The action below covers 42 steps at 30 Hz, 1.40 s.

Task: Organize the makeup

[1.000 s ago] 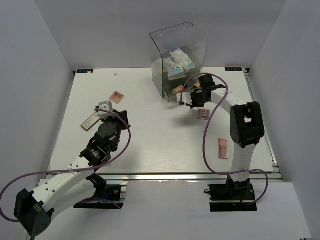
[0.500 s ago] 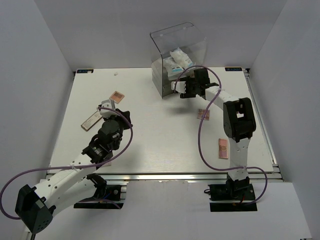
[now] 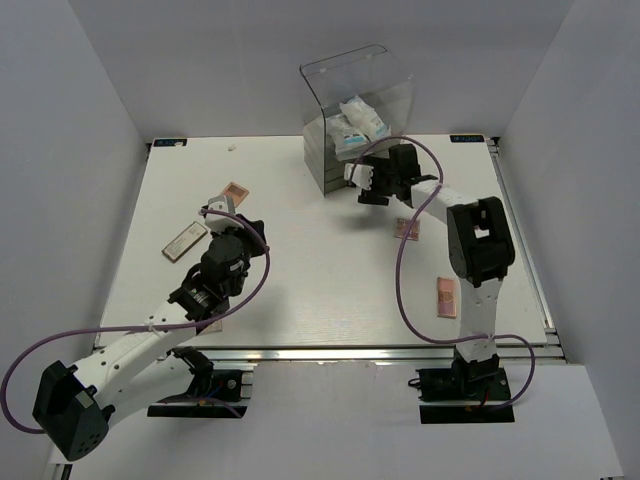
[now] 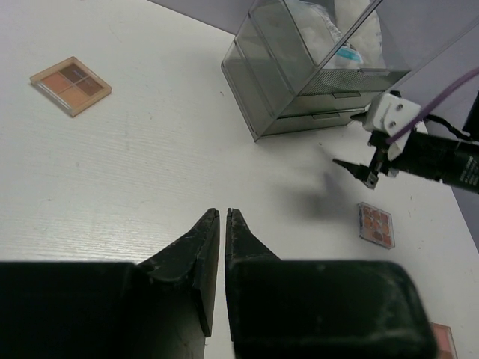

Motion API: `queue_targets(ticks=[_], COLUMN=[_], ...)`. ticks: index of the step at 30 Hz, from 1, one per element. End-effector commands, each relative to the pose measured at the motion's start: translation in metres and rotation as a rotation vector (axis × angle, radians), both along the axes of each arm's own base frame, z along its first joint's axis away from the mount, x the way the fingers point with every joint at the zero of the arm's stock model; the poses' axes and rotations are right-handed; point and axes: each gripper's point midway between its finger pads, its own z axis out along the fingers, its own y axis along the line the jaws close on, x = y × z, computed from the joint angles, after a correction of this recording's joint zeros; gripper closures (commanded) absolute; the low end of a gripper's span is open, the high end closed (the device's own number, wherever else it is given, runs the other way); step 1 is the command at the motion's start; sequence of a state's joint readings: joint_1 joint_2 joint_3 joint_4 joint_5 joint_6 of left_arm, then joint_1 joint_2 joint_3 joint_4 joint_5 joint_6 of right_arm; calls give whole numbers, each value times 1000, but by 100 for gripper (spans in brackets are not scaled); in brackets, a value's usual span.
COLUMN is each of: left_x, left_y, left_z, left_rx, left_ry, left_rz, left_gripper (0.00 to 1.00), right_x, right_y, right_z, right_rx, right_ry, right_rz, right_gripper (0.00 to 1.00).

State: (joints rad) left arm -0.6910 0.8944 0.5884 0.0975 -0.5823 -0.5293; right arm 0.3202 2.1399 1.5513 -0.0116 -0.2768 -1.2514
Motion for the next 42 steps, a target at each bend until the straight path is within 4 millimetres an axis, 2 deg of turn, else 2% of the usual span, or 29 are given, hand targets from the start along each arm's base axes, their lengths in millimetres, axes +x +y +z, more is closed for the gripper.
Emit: queue_targets(ticks=[1,3,6,8,9,11,12,13,14,15,16,17,18,19,21,24,26,28,29,30,32,33,34,36,42], left_x=[1,1,3,4,5,7,9,10,10,11,12,12,12,11,10,8,8,8,8,9,10,11,12,14,25], left_y=[-5,-8,-13,-16,-18,-20,-22,-24,-25,-26,-27,-27,-26,-25,-24,-20,-19,-19,-19,-19,-20,-21,-22,-22,-28], left_z=[19,18,18,19,20,18,21,18,18,18,19,19,18,18,16,12,10,8,10,9,8,4,3,3,8], left_rx=[-53,-57,-68,-73,-75,-76,-79,-74,-73,-72,-73,-75,-77,-86,-96,-119,-129,-126,-126,-122,-118,-112,-119,-129,-180], left_ry=[-29,-25,-22,-20,-22,-17,-20,-12,-9,-8,-9,-8,-6,-4,-3,0,7,14,14,19,29,39,40,41,40], left_rz=[-14,-24,-44,-51,-56,-60,-63,-69,-72,-70,-73,-71,-69,-64,-56,-42,-32,-31,-31,-29,-28,-26,-25,-20,0], left_gripper=[80,80,78,78,77,77,76,76,76,76,76,76,76,76,75,75,75,74,74,74,74,74,73,73,70], right_x=[-23,-43,-64,-71,-67,-82,-82,-79,-80,-77,-81,-71,-72,-83,-84,-81,-75,-67,-63,-54,-46,-38,-33,-26,-10], right_y=[7,1,-2,-1,0,11,9,19,20,21,19,20,19,17,21,25,26,26,27,29,33,33,33,34,33], right_z=[53,67,79,75,79,55,54,74,65,72,63,96,102,89,99,90,79,76,65,72,57,62,53,55,38], right_rx=[166,247,445,548,566,564,591,643,678,708,740,849,901,940,1076,1215,1287,1382,1393,1410,1423,1439,1451,1467,1528], right_ry=[-48,-67,23,140,169,377,447,490,575,575,586,484,455,478,573,780,855,942,981,988,1052,1049,1076,1072,1103], right_rz=[1,-7,-117,-211,-234,-224,-209,-161,-211,-211,-228,-199,-191,-211,-234,-368,-454,-550,-589,-591,-646,-649,-684,-681,-754], right_gripper=[19,19,20,21,22,33,36,40,38,35,19,11,11,11,11,14,19,24,24,25,26,26,27,27,31])
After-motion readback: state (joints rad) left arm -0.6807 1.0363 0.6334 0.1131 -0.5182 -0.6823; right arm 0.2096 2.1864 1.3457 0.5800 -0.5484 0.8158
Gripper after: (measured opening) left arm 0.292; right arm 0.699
